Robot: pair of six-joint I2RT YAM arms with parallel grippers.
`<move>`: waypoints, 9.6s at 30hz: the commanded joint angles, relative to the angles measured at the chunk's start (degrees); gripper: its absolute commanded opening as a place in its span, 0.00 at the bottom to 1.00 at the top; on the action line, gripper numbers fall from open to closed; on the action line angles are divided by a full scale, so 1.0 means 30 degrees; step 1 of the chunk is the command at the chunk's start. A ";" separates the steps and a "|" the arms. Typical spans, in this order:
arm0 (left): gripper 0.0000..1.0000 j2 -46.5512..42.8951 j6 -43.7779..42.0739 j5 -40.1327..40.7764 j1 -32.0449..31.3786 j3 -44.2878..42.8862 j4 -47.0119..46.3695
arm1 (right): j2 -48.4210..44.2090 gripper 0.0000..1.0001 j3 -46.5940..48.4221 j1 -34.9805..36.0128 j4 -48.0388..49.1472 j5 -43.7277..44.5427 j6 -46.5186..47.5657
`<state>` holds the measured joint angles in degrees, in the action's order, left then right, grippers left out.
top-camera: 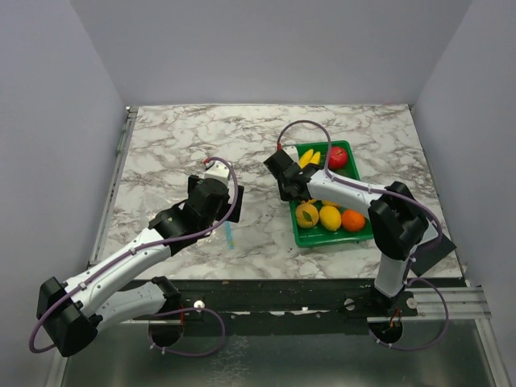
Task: Place the food in the zip-top bag and seal the zipper
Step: Adjust the bin at the center of the board, then pick up the zipper food storage bag at the center of the board, then open the zipper of the food storage bag at the center of the board.
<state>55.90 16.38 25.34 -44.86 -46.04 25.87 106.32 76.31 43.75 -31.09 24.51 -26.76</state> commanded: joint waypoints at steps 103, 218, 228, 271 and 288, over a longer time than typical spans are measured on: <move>0.99 -0.1524 0.1043 0.5527 0.0027 0.0079 0.0723 | 0.5228 0.38 -0.3117 0.1092 2.0409 -2.2115 -0.7696; 0.00 0.2410 0.3856 -0.0645 0.0505 -0.2279 0.3613 | -0.5575 0.44 -0.8935 0.2762 1.5173 -1.3289 -0.2199; 0.00 0.1714 0.3954 -0.1875 0.0525 -0.3516 0.4187 | -0.7406 0.51 -0.8044 0.2762 1.1023 -1.1233 -0.1720; 0.11 0.0461 0.5505 -0.3904 0.0535 -0.5425 0.4415 | -0.7282 0.01 -0.2995 0.3616 0.4309 -0.7120 -0.2337; 0.62 0.1512 0.4674 -0.5170 0.0513 -0.9696 0.7630 | -0.6956 0.01 0.0733 0.4734 0.0933 -0.3237 -0.1765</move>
<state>59.33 31.44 13.37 -43.55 -72.29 44.66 85.71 74.78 56.88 -24.56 8.99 -33.30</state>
